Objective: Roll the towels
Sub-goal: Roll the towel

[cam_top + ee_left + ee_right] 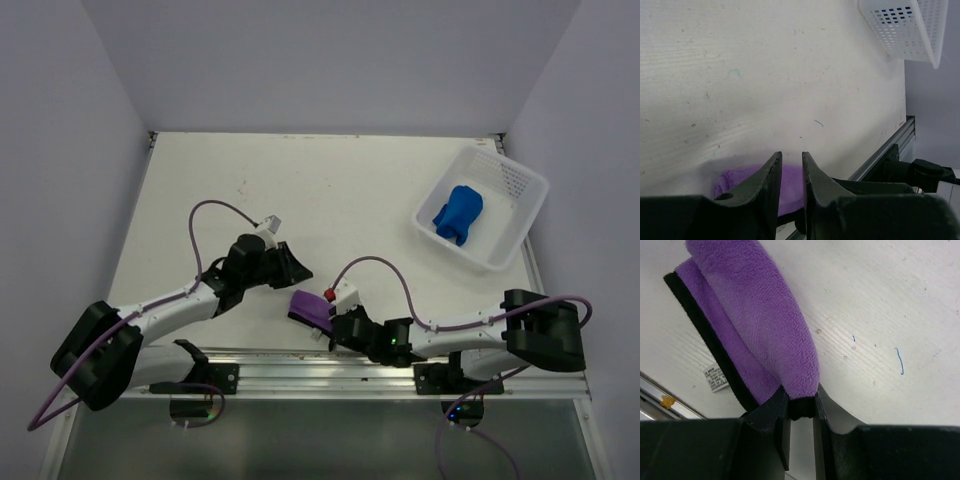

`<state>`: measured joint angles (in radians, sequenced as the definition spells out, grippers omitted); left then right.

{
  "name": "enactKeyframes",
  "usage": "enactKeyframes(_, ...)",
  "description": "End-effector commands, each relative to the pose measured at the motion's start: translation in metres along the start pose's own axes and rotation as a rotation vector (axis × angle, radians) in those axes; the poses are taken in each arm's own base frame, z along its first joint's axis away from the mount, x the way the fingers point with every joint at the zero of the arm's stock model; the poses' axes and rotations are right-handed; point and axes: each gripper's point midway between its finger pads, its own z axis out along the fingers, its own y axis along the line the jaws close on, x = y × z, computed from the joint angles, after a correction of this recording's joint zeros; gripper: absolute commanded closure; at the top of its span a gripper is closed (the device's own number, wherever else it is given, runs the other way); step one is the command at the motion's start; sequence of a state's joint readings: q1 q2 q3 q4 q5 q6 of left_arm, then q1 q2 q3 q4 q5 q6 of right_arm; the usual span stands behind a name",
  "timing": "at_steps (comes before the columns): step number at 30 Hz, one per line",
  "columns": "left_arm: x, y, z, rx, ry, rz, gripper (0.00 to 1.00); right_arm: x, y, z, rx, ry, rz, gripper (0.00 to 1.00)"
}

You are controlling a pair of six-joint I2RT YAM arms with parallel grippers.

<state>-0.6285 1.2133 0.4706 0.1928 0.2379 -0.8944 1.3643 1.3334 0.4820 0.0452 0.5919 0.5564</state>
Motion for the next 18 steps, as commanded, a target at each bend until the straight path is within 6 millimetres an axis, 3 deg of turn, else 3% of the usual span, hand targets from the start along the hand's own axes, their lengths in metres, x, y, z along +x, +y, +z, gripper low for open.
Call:
enactKeyframes(1, -0.016, -0.02, -0.001, 0.052, -0.022, 0.027, 0.73, -0.016, -0.006, -0.003, 0.119, -0.082, -0.077, 1.0)
enactKeyframes(8, -0.016, -0.025, -0.003, 0.071, -0.02, 0.009, 0.73, -0.018, 0.003, -0.01, 0.249, -0.13, -0.225, 1.0)
enactKeyframes(16, 0.0, -0.019, -0.007, 0.092, -0.005, -0.022, 0.73, -0.005, 0.012, -0.006, 0.38, -0.142, -0.434, 1.0)
enactKeyframes(18, 0.004, -0.015, -0.007, 0.085, 0.002, -0.026, 0.73, -0.007, 0.024, -0.006, 0.389, -0.157, -0.458, 1.0)
